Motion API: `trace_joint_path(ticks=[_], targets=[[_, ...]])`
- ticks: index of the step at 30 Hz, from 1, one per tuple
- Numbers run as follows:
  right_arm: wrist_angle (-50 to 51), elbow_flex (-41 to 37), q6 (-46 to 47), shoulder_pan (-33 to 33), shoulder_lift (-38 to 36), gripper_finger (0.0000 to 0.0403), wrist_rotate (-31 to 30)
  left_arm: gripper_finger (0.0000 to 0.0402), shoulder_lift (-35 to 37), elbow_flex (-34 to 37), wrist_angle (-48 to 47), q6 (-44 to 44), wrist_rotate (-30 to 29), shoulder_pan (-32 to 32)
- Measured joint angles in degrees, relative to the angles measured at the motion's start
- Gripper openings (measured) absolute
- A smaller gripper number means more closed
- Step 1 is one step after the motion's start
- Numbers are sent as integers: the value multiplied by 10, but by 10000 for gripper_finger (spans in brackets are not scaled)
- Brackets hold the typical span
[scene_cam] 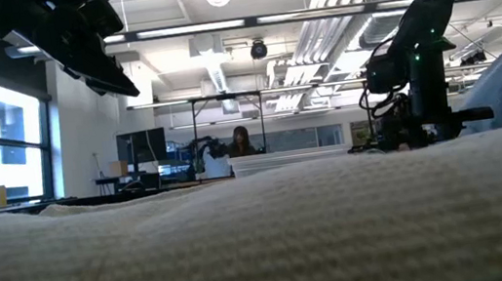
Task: Pick and placing Produce into tupperware
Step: Put the raspberry into the transparent bin
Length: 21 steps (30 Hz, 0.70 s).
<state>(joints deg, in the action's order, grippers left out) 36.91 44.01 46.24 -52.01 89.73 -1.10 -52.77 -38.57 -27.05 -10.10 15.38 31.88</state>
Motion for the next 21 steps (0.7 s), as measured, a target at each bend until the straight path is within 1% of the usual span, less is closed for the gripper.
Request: trace_joint_path(ticks=[18,21], targets=[[0,1,-8,0,-1,94,1,159,0,0,0,0,0,0],[6,7,-16,0,-1,93,9,159,0,0,0,0,0,0]])
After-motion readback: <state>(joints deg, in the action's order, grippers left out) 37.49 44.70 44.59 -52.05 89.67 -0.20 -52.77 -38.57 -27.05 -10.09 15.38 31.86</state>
